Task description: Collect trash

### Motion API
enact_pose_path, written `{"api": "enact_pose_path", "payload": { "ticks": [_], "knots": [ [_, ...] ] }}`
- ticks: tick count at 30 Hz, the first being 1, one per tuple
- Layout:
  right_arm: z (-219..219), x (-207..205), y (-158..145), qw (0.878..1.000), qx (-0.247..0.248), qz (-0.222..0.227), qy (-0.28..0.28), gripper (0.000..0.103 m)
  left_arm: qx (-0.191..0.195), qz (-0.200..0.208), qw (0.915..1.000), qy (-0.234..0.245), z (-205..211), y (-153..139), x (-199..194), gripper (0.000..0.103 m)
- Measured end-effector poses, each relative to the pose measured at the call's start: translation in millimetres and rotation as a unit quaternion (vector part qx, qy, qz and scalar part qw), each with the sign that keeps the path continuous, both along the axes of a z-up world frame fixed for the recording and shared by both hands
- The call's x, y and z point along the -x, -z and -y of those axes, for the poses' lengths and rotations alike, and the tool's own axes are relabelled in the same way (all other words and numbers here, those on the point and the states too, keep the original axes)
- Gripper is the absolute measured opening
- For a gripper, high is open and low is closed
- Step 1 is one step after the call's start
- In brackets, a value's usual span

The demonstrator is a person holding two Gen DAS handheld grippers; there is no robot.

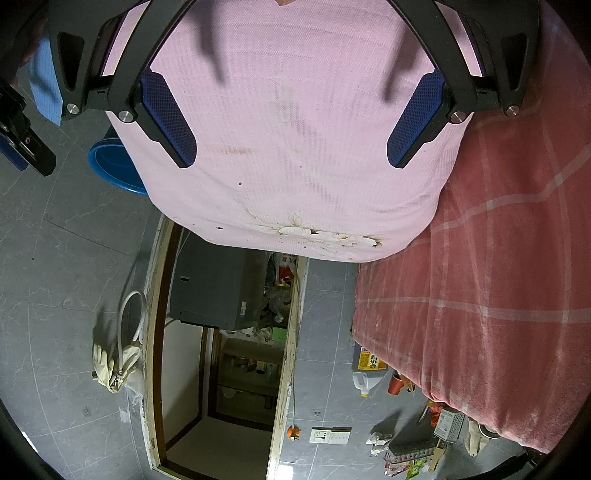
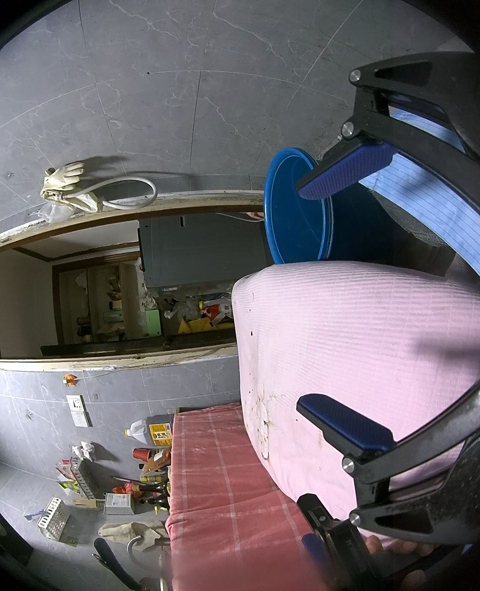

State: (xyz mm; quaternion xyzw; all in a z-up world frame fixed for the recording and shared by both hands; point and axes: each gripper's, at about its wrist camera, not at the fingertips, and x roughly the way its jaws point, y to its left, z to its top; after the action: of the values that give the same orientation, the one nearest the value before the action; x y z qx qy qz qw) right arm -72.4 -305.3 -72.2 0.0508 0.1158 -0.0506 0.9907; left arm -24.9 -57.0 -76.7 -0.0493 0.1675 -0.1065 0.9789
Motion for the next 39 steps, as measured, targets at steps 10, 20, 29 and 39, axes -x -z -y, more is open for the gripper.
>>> {"api": "enact_pose_path", "payload": {
  "ticks": [10, 20, 29, 39],
  "knots": [
    [-0.4, -0.4, 0.0, 1.0, 0.0, 0.0, 0.0, 0.103, 0.0, 0.0, 1.0, 0.0, -0.2, 0.2, -0.1, 0.101],
    [-0.3, -0.3, 0.1, 1.0, 0.0, 0.0, 0.0, 0.103, -0.002, 0.0, 1.0, -0.001, -1.0, 0.5, 0.0, 0.101],
    [-0.4, -0.4, 0.1, 1.0, 0.0, 0.0, 0.0, 0.103, -0.002, 0.001, 1.0, -0.001, 0.4, 0.8, 0.9, 0.101],
    [-0.6, -0.7, 0.1, 1.0, 0.0, 0.0, 0.0, 0.103, -0.003, -0.001, 1.0, -0.001, -4.5, 3.1, 0.0, 0.101]
  ]
}}
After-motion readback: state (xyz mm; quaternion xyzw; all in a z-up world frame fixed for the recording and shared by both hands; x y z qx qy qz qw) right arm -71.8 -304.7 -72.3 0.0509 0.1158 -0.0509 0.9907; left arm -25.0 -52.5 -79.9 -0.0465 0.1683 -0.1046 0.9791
